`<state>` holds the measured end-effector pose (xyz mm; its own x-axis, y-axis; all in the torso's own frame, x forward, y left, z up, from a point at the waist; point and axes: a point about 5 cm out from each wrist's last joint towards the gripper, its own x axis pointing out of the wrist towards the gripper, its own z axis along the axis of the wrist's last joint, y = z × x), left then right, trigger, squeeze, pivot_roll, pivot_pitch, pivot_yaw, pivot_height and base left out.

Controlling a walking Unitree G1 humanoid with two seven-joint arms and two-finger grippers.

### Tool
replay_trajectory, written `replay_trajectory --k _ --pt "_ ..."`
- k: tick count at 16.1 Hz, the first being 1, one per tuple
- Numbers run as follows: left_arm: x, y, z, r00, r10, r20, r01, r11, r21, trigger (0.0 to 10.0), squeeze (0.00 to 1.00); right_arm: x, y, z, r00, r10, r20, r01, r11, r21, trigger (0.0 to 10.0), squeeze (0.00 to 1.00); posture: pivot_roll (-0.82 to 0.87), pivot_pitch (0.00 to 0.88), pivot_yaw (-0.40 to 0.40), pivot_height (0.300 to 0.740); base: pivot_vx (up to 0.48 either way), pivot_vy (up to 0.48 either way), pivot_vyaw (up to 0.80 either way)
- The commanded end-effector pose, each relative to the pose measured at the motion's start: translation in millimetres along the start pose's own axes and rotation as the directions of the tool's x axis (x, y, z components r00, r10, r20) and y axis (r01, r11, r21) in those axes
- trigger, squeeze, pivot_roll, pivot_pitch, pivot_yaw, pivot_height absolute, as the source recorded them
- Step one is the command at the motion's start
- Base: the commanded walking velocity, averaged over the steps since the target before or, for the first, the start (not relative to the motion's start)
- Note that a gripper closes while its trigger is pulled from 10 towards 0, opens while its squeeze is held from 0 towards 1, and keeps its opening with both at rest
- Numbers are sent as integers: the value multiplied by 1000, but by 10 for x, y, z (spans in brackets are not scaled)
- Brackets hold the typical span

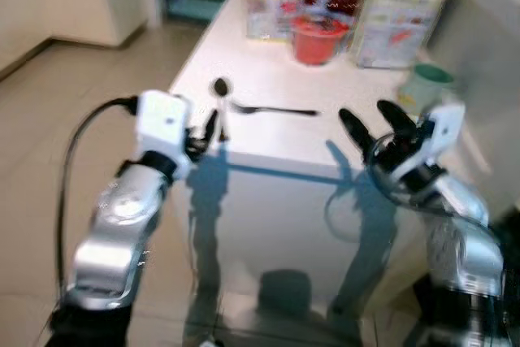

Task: Setting the table

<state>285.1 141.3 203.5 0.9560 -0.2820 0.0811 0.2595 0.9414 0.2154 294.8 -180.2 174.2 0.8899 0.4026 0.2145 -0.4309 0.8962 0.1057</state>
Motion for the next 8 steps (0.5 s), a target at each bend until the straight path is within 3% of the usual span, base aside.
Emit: replay_trajectory --k 1,4,8 --pt "44 -32 38 999 -28 26 28 1000 8 10000 0 -49 8 87 999 -49 13 50 998 -37 10000 0 9 0 -4 740 285 0 800" --pt "116 -70 71 997 -45 63 44 999 18 10000 0 -115 73 180 992 -127 -4 127 991 -30 10000 0 7 0 4 740 374 0 800" --pt "71 -20 64 998 -8 70 7 1000 18 10000 0 49 158 193 998 -53 -16 53 997 -49 10000 0 44 0 -35 740 421 0 800"
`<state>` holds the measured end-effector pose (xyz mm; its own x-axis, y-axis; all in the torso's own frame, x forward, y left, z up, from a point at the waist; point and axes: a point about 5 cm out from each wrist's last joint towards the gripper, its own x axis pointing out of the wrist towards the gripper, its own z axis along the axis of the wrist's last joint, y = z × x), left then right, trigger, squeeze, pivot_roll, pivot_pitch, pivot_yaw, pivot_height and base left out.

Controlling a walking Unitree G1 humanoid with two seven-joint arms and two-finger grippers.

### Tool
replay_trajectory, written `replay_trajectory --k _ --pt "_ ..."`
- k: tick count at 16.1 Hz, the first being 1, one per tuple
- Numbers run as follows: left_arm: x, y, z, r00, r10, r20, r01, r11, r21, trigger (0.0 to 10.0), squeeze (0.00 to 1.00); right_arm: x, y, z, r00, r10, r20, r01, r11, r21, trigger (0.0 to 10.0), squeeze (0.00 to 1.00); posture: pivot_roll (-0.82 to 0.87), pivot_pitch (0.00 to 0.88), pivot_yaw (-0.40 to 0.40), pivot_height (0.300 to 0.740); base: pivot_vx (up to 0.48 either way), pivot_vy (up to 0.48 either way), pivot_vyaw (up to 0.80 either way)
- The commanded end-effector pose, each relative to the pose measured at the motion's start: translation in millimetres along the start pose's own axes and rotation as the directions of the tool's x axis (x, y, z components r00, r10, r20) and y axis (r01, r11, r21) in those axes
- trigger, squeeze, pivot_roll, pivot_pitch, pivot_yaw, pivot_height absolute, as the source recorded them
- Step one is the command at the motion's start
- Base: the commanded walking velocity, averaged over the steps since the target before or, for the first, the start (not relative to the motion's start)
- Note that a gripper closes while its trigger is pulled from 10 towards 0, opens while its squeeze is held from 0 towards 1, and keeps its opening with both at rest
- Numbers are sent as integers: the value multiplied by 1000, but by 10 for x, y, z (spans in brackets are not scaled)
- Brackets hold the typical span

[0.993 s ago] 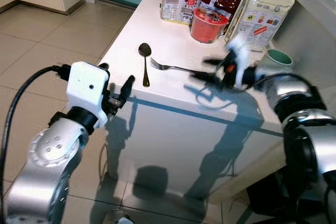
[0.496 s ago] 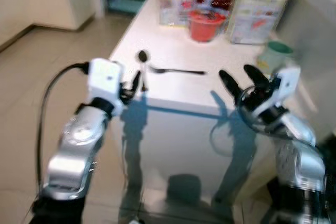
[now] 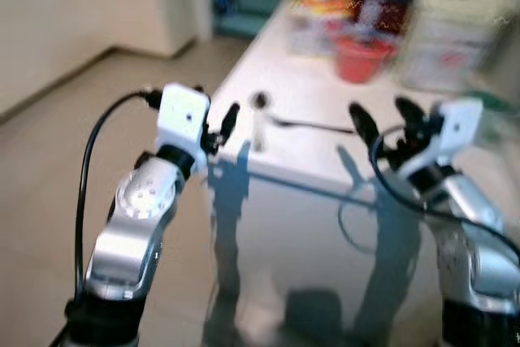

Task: Setting the table

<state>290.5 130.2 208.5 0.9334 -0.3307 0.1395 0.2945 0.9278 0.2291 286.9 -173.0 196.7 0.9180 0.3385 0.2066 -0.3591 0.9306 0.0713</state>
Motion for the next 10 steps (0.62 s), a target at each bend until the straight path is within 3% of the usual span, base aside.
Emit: replay_trajectory --k 1,4,7,10 --pt "-30 65 8 999 34 4 -34 999 8 10000 0 65 50 -17 1000 21 -17 -21 1000 2 10000 0 58 0 -54 740 428 0 800" --pt "-76 52 2 1000 28 5 -28 1000 4 10000 0 127 -11 74 1000 -11 3 11 1000 13 10000 0 65 0 -64 740 0 0 0" --pt "-144 -146 6 990 -135 31 136 990 -28 10000 0 103 -177 234 997 -52 56 50 999 20 10000 0 65 0 -67 740 0 0 0" --pt "-209 -263 2 972 -235 19 236 971 -49 10000 0 75 -260 316 997 -52 64 51 999 14 10000 0 71 0 -73 740 0 0 0"
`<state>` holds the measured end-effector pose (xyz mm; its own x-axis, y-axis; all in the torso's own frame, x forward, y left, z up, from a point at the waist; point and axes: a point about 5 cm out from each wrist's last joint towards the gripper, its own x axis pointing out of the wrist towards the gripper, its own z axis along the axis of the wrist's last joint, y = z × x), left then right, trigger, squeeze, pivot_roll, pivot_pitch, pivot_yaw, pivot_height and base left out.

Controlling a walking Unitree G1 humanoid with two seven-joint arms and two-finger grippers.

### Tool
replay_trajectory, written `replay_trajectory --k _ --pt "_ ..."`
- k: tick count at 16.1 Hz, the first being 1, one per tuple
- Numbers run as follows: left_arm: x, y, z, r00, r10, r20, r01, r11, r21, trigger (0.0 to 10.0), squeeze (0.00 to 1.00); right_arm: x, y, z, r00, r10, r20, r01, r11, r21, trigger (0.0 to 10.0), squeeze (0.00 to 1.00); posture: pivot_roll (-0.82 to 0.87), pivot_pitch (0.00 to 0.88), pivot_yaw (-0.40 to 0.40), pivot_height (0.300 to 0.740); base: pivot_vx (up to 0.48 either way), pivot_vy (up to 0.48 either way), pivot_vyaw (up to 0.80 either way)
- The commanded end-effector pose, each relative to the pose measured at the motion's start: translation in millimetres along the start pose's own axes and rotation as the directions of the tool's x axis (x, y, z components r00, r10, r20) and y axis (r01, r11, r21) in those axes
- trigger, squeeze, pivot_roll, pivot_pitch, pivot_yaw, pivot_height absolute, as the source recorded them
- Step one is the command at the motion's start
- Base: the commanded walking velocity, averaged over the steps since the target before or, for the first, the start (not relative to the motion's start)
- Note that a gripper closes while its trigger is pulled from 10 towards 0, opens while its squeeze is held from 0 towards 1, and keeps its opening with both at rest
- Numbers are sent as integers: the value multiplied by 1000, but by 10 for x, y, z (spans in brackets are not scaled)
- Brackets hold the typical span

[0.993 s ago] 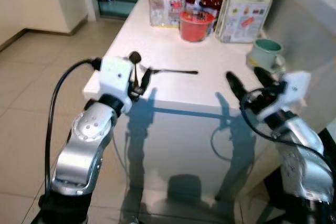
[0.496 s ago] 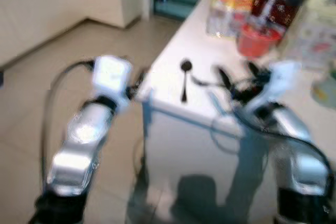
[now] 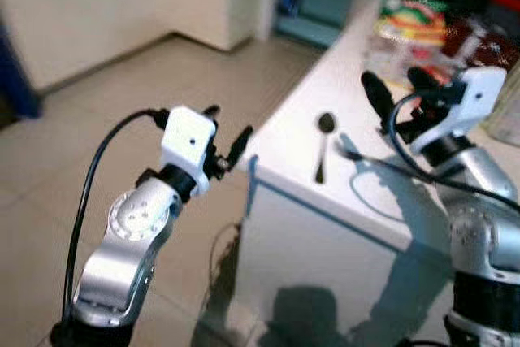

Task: Setting the table

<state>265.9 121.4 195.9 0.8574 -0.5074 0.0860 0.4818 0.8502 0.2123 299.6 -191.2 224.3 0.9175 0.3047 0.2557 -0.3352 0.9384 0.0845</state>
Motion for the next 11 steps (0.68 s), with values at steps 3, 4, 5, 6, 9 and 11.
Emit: replay_trajectory --k 3,4,5,6,9,11 --pt "-8 -125 15 990 -140 -10 140 990 -3 10000 0 7 -246 -13 987 -21 -160 6 995 -96 10000 0 63 0 -69 740 0 0 0" --pt "-8 -121 5 987 -163 -11 163 987 -8 10000 0 49 -306 -155 954 47 -295 -83 990 -111 10000 0 29 0 -46 740 0 0 0" --pt "10 -133 -4 981 -195 -15 195 981 -6 10000 0 154 -415 -303 918 81 -388 -137 983 -119 10000 0 25 0 -41 740 0 0 0" --pt "25 -140 -14 978 -208 -21 208 978 -6 10000 0 234 -497 -373 901 71 -428 -146 979 -144 10000 0 29 0 -45 740 0 0 0" --pt "0 -145 4 973 -231 -28 231 973 1 10000 0 345 -715 -498 841 9 -541 -197 936 -291 10000 0 48 0 -67 740 0 0 0" --pt "-43 -138 -16 976 -213 -36 213 977 4 10000 0 362 -874 -485 837 -110 -536 -168 881 -442 10000 0 56 0 -81 740 0 0 0"
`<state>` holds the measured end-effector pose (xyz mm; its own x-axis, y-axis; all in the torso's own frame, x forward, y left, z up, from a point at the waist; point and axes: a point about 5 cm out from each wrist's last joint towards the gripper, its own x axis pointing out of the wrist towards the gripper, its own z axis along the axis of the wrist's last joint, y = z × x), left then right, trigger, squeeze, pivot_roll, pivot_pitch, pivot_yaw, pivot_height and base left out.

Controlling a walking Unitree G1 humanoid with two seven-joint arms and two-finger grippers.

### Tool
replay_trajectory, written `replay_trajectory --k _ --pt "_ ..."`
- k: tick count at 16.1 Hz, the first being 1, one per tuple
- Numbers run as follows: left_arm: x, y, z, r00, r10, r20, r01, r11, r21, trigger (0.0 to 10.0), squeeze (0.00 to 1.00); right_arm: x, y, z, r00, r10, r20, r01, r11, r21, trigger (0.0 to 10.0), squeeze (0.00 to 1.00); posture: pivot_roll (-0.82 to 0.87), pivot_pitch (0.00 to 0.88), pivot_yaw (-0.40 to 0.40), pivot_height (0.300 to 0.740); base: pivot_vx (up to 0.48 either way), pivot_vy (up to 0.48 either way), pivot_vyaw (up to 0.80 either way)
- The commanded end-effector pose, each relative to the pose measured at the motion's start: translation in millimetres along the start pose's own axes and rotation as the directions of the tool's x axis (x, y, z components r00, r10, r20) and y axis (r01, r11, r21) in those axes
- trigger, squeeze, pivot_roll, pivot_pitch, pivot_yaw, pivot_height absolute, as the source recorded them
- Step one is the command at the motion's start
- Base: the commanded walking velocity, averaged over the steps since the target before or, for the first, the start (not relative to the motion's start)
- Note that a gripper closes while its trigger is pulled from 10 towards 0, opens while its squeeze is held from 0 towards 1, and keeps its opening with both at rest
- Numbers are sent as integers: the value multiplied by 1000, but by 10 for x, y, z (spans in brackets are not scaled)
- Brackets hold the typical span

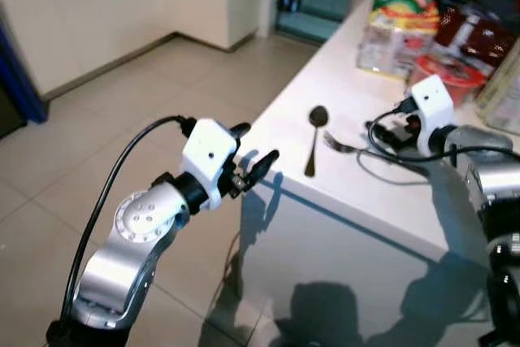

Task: Setting the table

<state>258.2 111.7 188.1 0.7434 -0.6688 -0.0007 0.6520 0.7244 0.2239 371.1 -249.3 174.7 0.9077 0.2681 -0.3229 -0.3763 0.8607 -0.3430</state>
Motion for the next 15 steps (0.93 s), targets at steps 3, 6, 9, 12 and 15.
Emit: replay_trajectory --k 3,6,9,12,15 --pt "-28 -27 0 1000 12 1 -12 1000 0 10000 0 -28 -161 -102 993 -117 -30 112 983 -144 10000 0 57 0 -94 740 0 0 0" --pt "-21 -34 1 1000 -2 -1 2 1000 4 10000 0 -121 -181 -262 993 -67 -94 35 951 -309 10000 0 53 0 -83 740 0 0 0" --pt "-23 -28 5 1000 -21 1 21 1000 8 10000 0 -283 -350 -283 995 -40 -88 9 943 -333 10000 0 40 0 -62 740 0 0 0" --pt "-6 -54 -12 998 -59 -6 59 998 6 10000 0 -539 -290 -526 959 179 -221 -258 876 -407 10000 0 30 0 -53 740 0 0 0" --pt "-4 -68 -12 998 -66 -4 66 998 4 10000 0 -550 -148 -641 940 250 -232 -327 857 -399 10000 0 25 0 -49 740 0 0 0"
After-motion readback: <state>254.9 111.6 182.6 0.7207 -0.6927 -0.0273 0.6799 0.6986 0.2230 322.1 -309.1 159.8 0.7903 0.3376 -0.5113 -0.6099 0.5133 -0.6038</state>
